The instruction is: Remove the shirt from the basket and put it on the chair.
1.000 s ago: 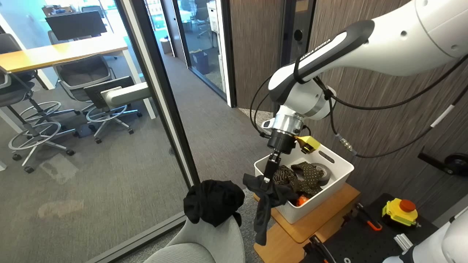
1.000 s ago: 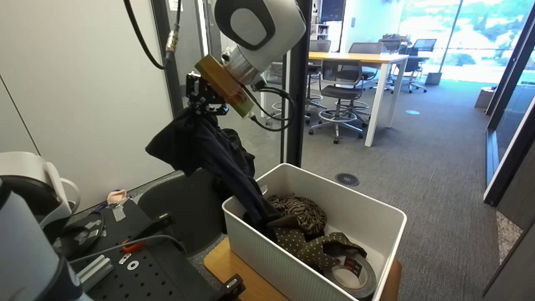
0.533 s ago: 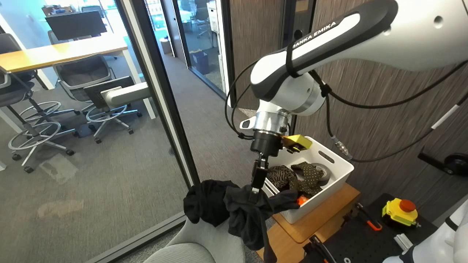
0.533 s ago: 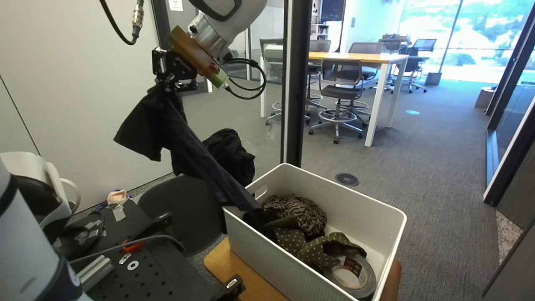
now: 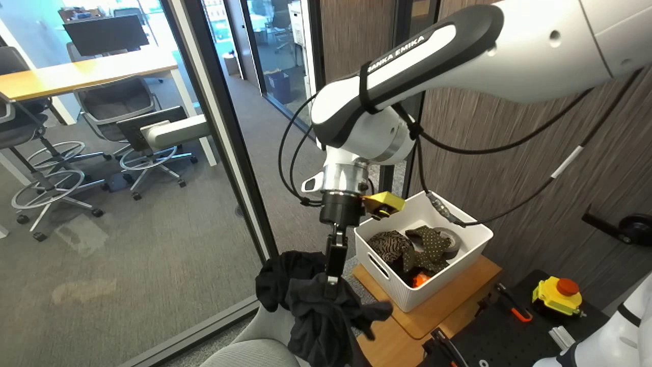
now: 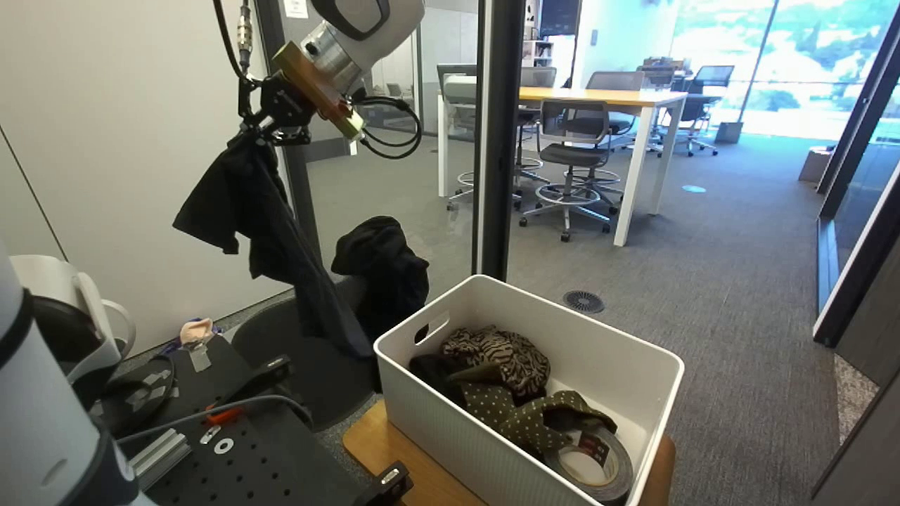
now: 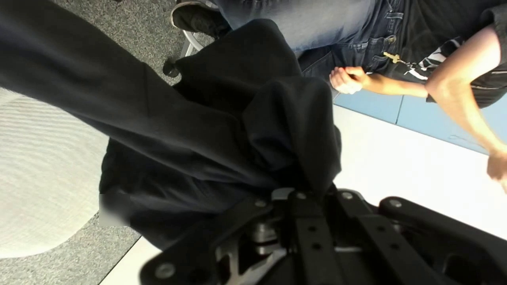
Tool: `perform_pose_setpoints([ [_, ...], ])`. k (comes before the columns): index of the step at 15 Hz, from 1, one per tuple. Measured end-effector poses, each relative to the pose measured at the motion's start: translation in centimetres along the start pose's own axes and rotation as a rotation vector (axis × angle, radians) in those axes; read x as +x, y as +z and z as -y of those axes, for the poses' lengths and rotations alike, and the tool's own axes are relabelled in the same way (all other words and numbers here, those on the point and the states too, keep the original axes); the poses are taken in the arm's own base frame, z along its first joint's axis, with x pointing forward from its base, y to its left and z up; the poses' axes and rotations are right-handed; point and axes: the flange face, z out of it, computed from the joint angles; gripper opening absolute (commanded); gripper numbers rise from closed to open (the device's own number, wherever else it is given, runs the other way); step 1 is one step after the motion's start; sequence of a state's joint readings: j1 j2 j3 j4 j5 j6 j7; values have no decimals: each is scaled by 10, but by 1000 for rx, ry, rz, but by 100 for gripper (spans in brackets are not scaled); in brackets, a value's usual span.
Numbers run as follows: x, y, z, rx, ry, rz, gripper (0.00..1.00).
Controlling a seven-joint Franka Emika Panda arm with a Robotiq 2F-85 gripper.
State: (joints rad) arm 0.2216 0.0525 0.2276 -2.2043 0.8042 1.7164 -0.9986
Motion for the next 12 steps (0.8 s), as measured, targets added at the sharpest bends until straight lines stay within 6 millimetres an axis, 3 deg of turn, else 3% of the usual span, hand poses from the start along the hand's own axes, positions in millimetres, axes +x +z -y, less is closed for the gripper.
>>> perform_pose_setpoints([
  [4,18,16,-25,35,15,38,8],
  [12,33,35,-86,77,95,84,8],
])
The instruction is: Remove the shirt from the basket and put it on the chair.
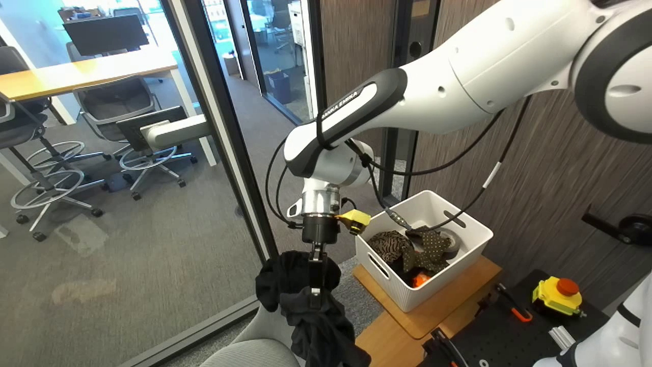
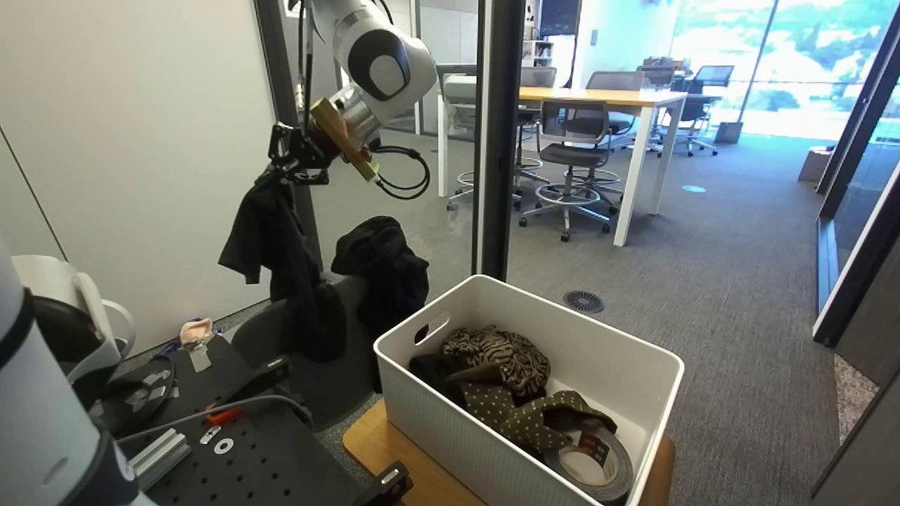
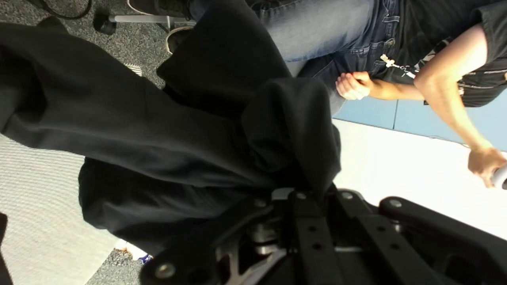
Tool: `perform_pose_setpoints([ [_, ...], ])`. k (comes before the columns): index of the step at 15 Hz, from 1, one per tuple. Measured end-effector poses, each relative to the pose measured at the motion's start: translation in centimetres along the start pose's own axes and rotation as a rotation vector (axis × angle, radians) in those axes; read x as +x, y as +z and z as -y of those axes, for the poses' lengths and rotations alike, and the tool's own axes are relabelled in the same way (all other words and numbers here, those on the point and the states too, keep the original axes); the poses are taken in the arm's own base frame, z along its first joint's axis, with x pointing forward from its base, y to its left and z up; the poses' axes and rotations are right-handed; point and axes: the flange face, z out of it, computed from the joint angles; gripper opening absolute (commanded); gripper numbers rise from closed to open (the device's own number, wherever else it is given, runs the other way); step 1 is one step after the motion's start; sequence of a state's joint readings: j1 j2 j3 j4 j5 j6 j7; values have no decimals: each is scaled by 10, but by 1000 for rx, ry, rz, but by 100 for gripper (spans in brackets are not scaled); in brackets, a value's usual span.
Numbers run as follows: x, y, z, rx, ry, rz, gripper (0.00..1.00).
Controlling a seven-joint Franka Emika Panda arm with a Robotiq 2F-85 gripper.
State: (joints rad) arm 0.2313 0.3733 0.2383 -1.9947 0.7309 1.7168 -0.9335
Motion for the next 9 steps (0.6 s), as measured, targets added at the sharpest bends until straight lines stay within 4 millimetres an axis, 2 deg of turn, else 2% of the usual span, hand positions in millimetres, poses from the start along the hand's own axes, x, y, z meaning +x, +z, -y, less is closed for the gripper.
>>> perform_pose_setpoints([
  [5,17,12,-26,32,49,11,8],
  [9,25,16,-40,46,69,11,8],
])
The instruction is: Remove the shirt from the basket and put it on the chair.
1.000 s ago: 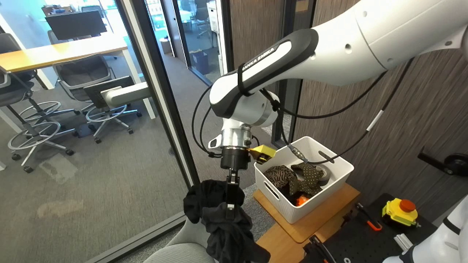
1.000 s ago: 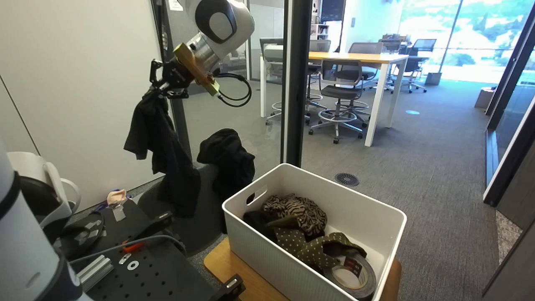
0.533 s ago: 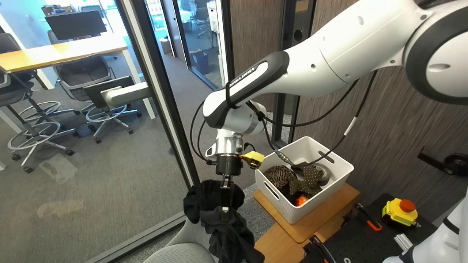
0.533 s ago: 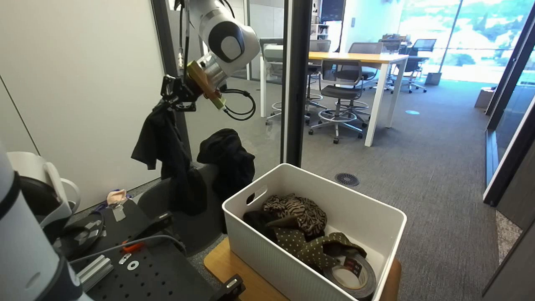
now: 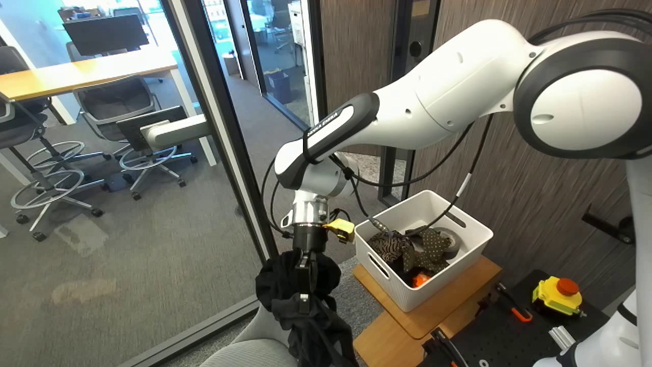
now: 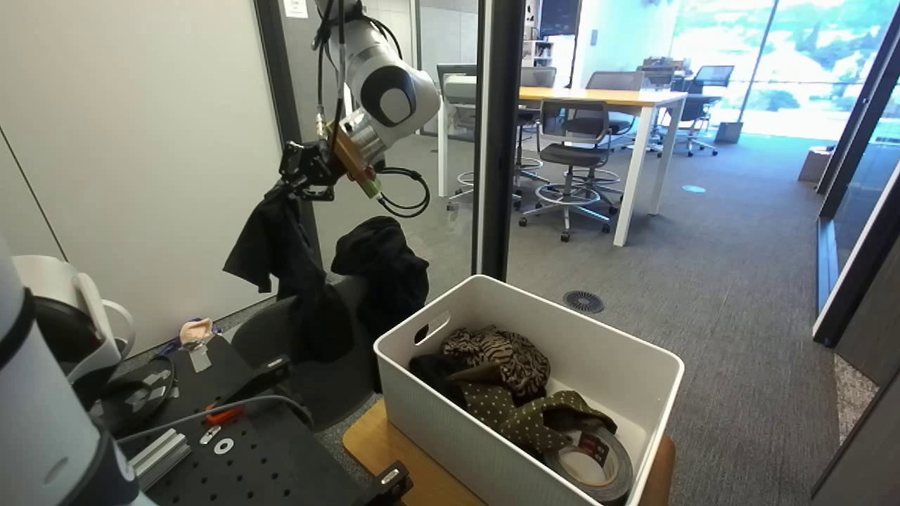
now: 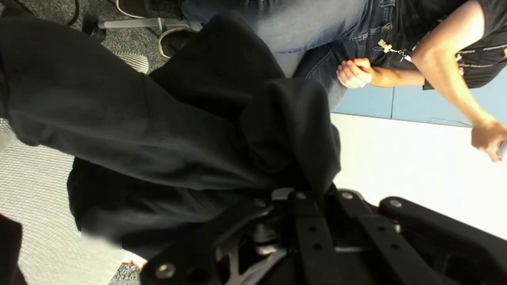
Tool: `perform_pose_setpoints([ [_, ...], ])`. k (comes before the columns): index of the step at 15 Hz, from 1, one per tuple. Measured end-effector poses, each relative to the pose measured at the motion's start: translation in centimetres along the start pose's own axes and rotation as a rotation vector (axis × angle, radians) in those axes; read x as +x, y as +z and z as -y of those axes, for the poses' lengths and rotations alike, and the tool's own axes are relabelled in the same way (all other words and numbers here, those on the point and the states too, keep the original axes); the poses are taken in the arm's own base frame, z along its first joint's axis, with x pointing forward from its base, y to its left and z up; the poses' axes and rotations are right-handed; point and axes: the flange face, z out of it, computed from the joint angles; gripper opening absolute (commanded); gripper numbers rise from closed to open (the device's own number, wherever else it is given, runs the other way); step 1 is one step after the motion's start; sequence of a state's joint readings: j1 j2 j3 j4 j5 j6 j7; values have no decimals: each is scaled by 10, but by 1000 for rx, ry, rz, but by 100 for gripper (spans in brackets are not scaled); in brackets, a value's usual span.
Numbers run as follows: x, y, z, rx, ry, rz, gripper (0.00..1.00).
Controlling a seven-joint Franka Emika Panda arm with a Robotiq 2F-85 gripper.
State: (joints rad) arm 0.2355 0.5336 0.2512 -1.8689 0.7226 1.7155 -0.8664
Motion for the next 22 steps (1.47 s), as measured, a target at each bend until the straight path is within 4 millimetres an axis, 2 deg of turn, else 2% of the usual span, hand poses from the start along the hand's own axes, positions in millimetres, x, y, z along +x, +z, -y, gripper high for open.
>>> perform_pose_setpoints([
  [9,-2,-4,-5,5,12,-6,8],
  [22,-24,8,-12,3,42,43,7],
])
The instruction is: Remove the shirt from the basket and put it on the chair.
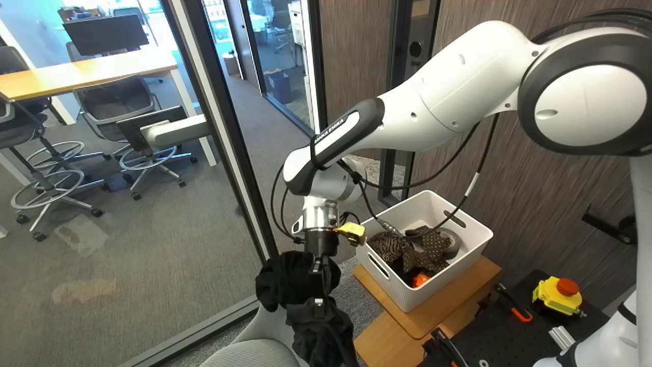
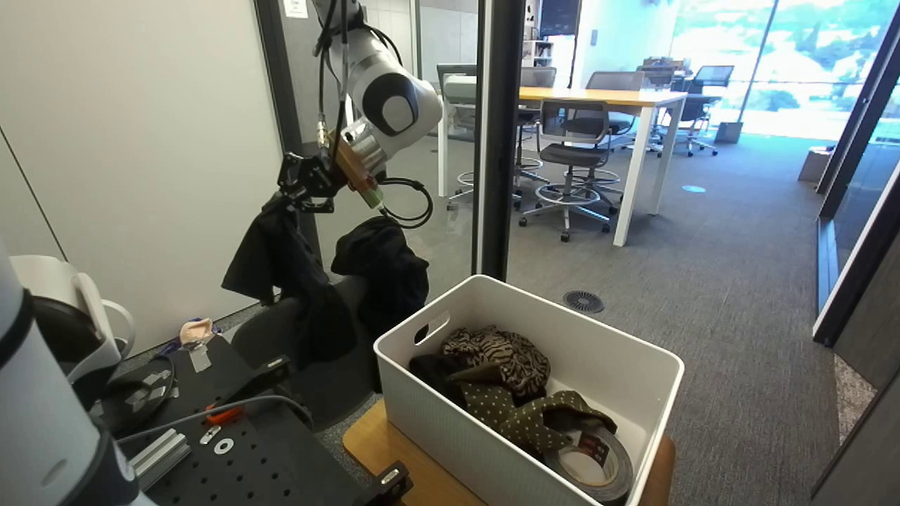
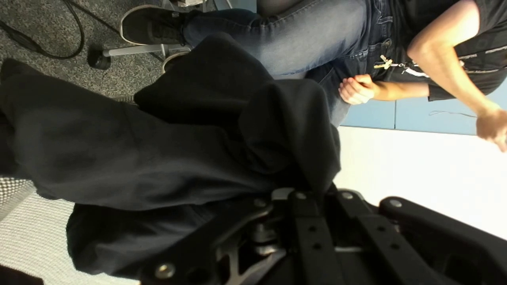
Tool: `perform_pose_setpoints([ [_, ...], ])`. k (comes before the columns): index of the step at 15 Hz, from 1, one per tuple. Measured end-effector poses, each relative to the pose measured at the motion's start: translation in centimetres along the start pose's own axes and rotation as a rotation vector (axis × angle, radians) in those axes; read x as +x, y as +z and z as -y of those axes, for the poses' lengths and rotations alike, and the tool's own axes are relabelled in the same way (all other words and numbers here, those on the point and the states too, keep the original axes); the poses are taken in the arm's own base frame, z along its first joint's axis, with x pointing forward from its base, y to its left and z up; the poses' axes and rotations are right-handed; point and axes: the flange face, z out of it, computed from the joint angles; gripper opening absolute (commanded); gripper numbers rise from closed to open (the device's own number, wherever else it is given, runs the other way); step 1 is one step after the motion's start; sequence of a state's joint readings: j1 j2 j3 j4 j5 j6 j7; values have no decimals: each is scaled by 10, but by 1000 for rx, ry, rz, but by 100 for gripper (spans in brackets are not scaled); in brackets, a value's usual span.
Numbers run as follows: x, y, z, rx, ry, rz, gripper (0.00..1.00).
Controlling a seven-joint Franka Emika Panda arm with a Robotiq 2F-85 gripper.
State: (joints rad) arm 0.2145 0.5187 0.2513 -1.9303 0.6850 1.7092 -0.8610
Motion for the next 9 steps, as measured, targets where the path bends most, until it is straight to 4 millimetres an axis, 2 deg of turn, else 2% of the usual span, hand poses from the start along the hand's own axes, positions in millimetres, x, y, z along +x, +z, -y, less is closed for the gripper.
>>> perform_pose_setpoints([
  [9,0,-2,-2,-11,24,-6,8],
])
